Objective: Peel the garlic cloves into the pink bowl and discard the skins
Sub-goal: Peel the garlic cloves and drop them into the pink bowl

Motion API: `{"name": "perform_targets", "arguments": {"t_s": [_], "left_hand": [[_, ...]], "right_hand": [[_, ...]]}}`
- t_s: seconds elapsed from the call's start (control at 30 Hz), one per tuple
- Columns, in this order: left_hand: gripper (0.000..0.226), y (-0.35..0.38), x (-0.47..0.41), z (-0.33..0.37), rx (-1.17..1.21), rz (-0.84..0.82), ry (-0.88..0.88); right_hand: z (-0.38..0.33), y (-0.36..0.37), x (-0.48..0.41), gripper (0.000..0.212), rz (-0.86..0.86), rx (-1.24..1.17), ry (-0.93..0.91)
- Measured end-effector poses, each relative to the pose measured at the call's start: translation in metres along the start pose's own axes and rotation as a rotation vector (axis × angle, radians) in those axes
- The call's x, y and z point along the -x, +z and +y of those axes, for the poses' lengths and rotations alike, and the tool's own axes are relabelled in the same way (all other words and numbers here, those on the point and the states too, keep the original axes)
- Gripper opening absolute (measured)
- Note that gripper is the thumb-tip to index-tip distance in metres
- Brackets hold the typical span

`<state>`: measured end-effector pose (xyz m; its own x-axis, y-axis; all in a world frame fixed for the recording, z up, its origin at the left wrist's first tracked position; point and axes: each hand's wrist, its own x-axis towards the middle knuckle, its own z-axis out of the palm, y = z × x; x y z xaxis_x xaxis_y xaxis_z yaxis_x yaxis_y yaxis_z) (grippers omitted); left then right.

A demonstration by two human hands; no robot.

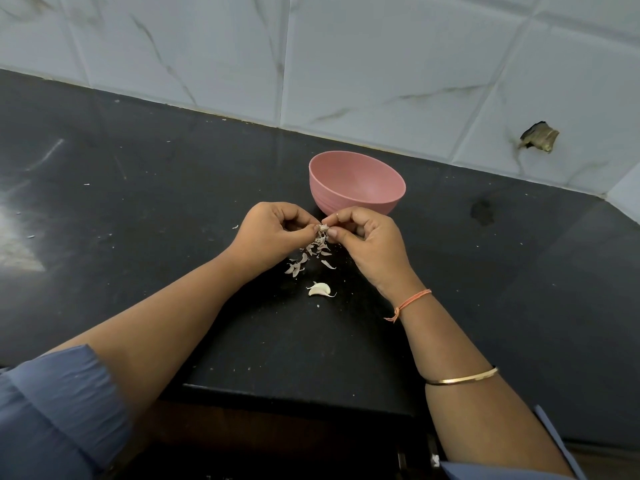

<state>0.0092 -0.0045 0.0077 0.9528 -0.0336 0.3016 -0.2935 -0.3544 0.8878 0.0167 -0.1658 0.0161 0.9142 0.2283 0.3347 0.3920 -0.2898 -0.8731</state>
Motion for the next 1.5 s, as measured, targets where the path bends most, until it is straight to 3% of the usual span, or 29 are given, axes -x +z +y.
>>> {"name": "perform_targets", "arguments": {"t_s": [0.23,0.57,0.9,1.17,1.33,1.5], "left_hand": [[0.017,0.001,0.0,0.002,0.009,0.004,0.018],[0.014,0.002,-0.001,0.001,-0.002,0.013,-0.001],[0.016,0.001,-0.002,-0.001,-0.046,0.024,-0.013],[0.016,0.002,-0.001,-0.001,-0.06,0.06,-0.03],[0.022,0.0,-0.002,-0.004,-0.037,0.114,-0.006],[0.009,0.0,-0.002,-0.002,0.012,0.11,0.047]], "right_hand": [[0.0,0.003,-0.002,0.021,-0.017,-0.224,0.112],[0.0,0.002,-0.001,0.021,-0.004,-0.17,0.089],[-0.006,0.0,0.0,0.023,0.011,-0.282,0.12],[-0.01,-0.005,-0.002,0.018,0.071,-0.578,0.176],[-0.01,-0.004,-0.001,0.012,0.059,-0.54,0.205],[-0.008,-0.003,-0.001,0.012,0.054,-0.433,0.196]]}}
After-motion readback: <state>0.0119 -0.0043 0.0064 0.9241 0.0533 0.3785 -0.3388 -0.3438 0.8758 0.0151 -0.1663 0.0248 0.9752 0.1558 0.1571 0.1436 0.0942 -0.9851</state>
